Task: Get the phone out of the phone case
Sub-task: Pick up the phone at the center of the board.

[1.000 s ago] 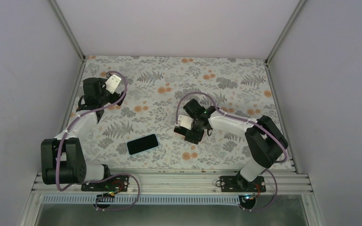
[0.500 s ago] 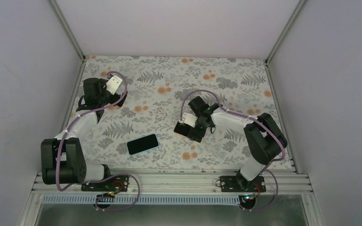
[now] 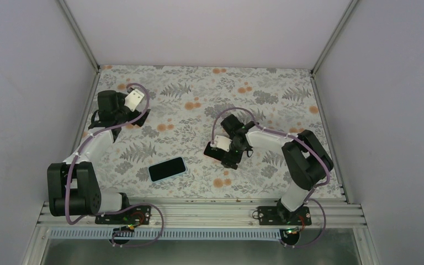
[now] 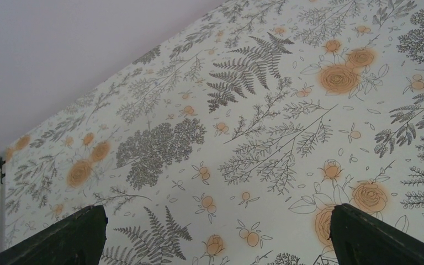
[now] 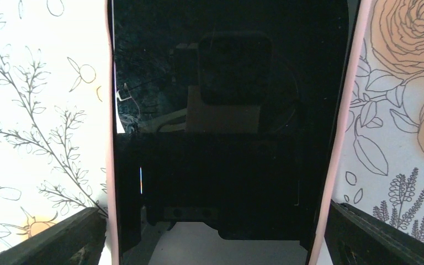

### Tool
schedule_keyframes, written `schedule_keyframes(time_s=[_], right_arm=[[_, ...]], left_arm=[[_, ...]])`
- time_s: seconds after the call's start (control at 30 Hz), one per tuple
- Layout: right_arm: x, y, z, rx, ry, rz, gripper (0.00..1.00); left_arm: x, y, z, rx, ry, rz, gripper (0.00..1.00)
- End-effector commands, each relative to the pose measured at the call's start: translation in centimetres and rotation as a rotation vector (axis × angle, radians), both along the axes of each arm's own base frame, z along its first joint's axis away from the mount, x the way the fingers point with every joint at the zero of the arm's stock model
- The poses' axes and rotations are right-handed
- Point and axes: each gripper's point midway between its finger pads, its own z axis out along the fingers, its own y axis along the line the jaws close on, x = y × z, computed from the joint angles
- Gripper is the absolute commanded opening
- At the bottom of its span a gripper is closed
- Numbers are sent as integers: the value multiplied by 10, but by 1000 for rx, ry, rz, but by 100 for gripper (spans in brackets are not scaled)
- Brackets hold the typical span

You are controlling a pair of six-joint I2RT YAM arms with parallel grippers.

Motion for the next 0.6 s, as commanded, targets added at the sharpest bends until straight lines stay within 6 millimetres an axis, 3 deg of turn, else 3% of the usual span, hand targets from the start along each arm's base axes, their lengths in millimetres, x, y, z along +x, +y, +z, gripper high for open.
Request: schedule_keyframes(time_s=[0.0, 0.1, 0.2, 0.33, 0.47, 0.57], right_arm=[[-11, -11, -15, -45, 47, 2, 100], [-11, -13, -20, -61, 50, 3, 97], [-7, -14, -20, -72, 34, -1, 79], [1, -14, -13, -69, -15, -11, 68], [14, -8, 6, -34, -90, -25, 59], [29, 0, 34, 18, -184, -36, 56]], left_arm=[[1, -2, 11, -6, -23, -21, 100], [2, -5, 12, -18, -16, -31, 100], [2, -8, 12, -26, 1, -51, 100], [0, -17, 6, -38, 73, -110, 100], [-9, -35, -1, -87, 187, -214, 100], [-22, -57, -9, -135, 318, -321, 100]])
